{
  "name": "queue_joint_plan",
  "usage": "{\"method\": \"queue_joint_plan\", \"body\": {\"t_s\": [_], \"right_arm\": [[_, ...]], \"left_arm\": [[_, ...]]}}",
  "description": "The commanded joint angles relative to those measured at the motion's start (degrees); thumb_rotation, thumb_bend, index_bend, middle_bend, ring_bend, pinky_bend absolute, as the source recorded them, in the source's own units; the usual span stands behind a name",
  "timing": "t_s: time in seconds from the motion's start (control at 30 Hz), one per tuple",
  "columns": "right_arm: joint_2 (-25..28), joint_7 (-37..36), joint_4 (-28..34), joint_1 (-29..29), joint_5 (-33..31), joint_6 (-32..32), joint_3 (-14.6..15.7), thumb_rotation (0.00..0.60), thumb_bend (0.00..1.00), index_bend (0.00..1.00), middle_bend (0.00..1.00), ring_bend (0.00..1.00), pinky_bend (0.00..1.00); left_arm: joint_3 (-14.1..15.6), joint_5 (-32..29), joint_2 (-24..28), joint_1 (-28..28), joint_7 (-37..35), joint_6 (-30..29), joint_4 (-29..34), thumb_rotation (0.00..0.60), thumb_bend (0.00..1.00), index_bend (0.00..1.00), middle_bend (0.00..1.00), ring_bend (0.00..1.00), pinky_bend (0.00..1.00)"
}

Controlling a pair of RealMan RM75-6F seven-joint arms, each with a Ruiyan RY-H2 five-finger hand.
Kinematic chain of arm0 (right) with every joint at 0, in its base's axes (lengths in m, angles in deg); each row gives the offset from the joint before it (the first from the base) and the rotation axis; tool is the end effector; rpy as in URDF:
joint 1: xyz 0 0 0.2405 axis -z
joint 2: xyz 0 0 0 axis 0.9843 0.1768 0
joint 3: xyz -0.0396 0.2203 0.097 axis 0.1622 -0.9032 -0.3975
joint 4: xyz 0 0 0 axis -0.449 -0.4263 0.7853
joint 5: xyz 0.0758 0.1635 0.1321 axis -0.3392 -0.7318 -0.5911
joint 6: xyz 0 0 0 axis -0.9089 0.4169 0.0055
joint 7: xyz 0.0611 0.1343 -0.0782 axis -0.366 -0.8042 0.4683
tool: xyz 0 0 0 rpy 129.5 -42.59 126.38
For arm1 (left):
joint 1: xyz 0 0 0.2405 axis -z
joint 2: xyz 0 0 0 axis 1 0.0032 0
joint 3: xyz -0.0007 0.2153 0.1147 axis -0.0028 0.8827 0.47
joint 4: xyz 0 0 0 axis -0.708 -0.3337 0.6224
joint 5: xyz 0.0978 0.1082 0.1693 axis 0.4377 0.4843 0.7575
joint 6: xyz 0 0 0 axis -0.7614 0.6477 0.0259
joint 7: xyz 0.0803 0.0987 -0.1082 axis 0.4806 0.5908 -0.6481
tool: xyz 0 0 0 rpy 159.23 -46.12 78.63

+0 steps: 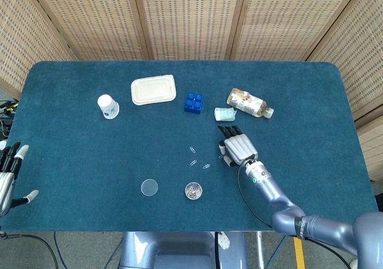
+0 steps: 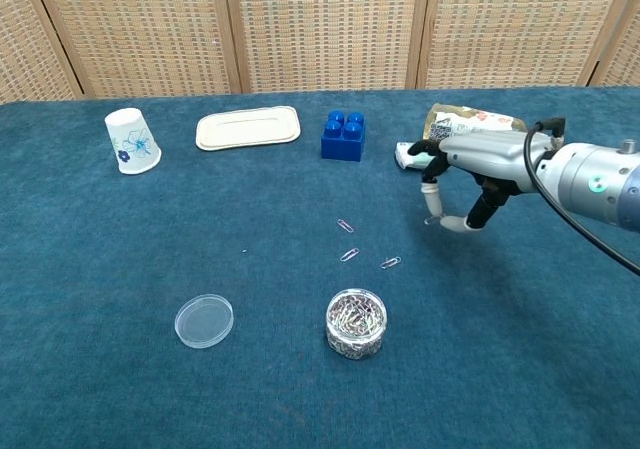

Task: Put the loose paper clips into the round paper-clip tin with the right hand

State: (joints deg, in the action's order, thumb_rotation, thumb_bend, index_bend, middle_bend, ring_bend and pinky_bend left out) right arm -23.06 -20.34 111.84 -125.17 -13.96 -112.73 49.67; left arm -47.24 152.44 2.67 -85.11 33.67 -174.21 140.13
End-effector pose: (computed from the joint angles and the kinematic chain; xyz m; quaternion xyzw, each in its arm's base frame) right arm -0.1432 -0.3729 -0.0523 0.7755 -0.3639 0.3211 0.4039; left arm -0.2902 0.1991 0.1524 -0.6105 -0.3641 -0.3265 0.6230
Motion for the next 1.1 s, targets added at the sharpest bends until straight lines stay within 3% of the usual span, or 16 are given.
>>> {"method": "queue_joint_plan", "body": {"t_s": [0.03, 0.4, 0.67, 1.1], "right_arm": [[3.6, 2.02, 7.3, 0.23, 2.1, -1.21, 0.99, 0.6, 0.39, 0.7, 0.01, 0.0, 0.0], [5.53, 8.45, 19.45, -2.09, 0.22, -0.25, 2.37, 0.6, 0.39, 0.7, 0.02, 0.0, 0.0], [2.86, 12.27, 21.5, -3.24, -2.14, -0.96, 4.08, 0.6, 0.39, 0.7, 0.02, 0.0, 0.0], [-1.95, 18.63, 19.0, -6.13, -7.86, -2.82, 4.21, 0.6, 0.39, 0.7, 0.02, 0.0, 0.0]], "left_arm": [[0.08, 0.3, 0.1, -0.05, -0.11, -0.14, 0.11, 0.6, 0.0, 0.0, 0.0, 0.0, 0.0], [0.28, 0.91, 0.44, -0.17, -0.78, -0.3, 0.28, 0.6, 0.0, 0.0, 0.0, 0.0, 0.0], [0.5, 1.24, 0.56, -0.2, -1.23, -0.15, 0.12, 0.6, 0.0, 0.0, 0.0, 0.0, 0.0], [0.62, 1.69, 0.71, -0.3, -1.59, -0.31, 0.18, 0.6, 0.0, 0.0, 0.0, 0.0, 0.0]]}}
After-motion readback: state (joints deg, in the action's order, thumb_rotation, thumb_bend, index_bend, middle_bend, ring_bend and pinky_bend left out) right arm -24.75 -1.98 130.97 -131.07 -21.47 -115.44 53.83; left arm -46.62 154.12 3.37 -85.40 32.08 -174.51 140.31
